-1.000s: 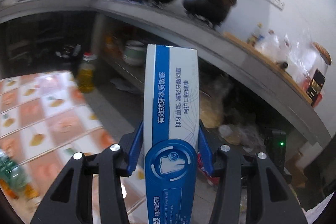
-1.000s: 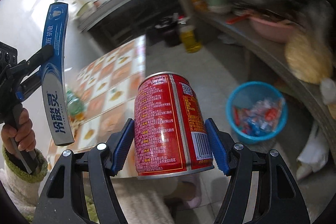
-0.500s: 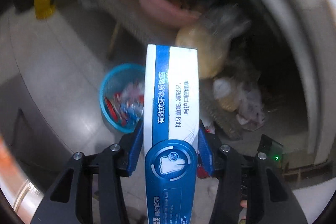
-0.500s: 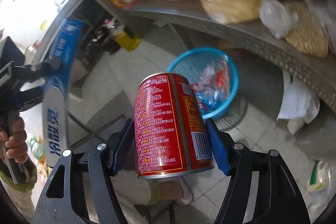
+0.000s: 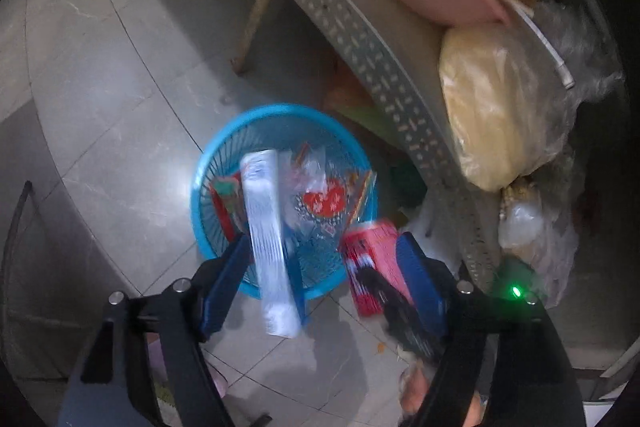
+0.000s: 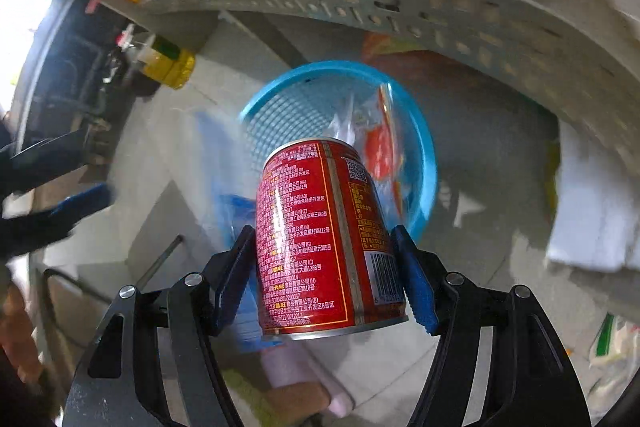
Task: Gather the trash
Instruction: 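Carry both items to the blue wastebasket and open both grippers over it, then move both grippers back toward the green bottle and white box on the table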
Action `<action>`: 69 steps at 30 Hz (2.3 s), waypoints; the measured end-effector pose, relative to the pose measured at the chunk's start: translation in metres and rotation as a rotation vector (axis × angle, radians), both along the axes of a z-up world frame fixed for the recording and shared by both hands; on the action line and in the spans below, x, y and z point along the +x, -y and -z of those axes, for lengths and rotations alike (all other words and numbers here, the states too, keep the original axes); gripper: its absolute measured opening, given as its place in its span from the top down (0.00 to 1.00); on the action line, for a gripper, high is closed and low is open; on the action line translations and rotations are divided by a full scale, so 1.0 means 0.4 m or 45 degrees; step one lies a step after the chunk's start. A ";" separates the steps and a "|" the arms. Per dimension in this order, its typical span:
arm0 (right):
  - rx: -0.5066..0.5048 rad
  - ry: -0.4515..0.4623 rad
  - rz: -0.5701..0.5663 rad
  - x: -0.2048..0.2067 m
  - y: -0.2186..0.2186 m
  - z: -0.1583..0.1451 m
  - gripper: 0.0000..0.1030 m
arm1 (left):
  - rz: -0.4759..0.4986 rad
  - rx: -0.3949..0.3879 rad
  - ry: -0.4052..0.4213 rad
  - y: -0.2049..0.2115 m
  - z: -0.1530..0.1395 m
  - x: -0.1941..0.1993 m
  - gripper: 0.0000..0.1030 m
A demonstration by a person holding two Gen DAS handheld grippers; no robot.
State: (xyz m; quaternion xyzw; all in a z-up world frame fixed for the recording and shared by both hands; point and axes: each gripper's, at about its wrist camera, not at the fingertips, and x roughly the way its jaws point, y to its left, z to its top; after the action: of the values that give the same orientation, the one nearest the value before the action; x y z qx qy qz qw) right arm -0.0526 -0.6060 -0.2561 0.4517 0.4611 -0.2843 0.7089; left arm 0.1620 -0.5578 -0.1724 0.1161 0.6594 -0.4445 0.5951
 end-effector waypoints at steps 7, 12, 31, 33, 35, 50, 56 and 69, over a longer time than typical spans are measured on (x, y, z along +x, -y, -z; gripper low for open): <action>-0.012 -0.131 -0.048 0.090 0.054 0.123 0.37 | 0.050 -0.113 0.142 -0.140 -0.192 0.011 0.25; -0.122 -0.210 -0.042 0.083 0.043 0.119 0.25 | 0.088 -0.242 0.260 -0.282 -0.351 -0.002 0.19; -0.483 0.050 -0.246 -0.075 -0.342 -0.357 0.16 | -0.213 -0.508 0.599 -0.831 -0.536 -0.116 0.09; -0.523 0.095 -0.305 -0.056 -0.391 -0.403 0.10 | -0.250 -0.507 0.618 -0.883 -0.542 -0.124 0.09; -0.593 0.125 -0.361 -0.029 -0.452 -0.460 0.08 | -0.316 -0.490 0.660 -0.943 -0.543 -0.130 0.09; -0.992 0.229 -0.688 0.161 -0.735 -0.673 0.08 | -0.647 -0.346 0.763 -1.297 -0.490 -0.138 0.09; -1.019 0.327 -0.828 0.218 -0.822 -0.726 0.08 | -0.763 -0.317 0.819 -1.422 -0.511 -0.144 0.08; -0.620 0.621 -1.074 0.357 -0.948 -0.767 0.08 | -0.960 -0.191 0.909 -1.640 -0.521 -0.142 0.07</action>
State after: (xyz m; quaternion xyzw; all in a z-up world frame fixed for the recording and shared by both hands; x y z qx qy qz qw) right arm 0.0903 -0.2268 0.0508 0.1031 0.3452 0.0392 0.9320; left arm 0.1051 0.0982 0.0362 -0.0279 0.3777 -0.1783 0.9082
